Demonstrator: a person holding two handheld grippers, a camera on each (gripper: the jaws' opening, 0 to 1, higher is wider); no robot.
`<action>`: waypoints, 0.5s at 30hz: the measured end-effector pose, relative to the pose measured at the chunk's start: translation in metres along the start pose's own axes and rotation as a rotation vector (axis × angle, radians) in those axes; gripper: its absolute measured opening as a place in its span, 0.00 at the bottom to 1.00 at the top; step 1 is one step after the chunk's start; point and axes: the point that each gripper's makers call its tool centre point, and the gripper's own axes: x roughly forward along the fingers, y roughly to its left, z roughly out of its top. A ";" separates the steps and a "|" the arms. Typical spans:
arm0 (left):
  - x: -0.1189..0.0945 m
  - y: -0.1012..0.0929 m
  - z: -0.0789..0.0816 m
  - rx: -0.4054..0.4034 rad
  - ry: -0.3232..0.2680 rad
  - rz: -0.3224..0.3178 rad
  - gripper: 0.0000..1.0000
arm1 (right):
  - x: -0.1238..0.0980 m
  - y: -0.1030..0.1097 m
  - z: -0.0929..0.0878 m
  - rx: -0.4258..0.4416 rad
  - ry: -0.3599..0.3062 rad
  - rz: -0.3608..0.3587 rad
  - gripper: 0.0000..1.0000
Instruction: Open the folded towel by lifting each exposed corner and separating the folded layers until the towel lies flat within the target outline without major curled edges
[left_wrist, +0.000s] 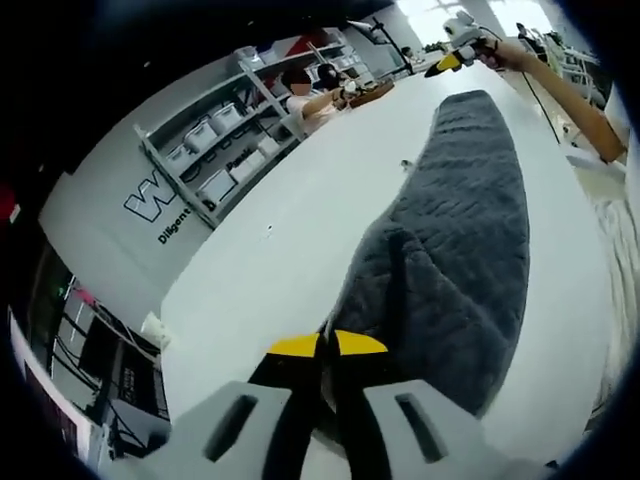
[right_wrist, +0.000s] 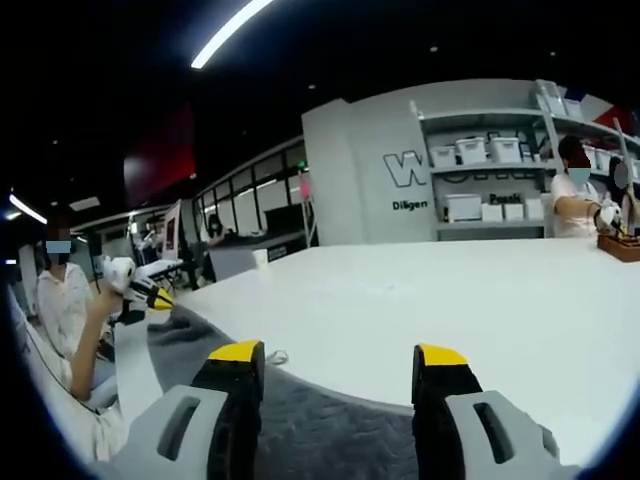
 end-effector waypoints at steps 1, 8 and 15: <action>0.001 0.000 -0.001 -0.009 0.003 0.001 0.03 | 0.000 0.001 -0.001 -0.001 0.004 0.002 0.57; 0.009 0.003 -0.008 0.029 0.024 0.040 0.03 | 0.003 0.003 -0.004 -0.007 0.021 0.009 0.58; 0.005 0.016 0.008 0.276 -0.022 0.124 0.03 | 0.002 -0.001 -0.004 -0.006 0.021 0.000 0.58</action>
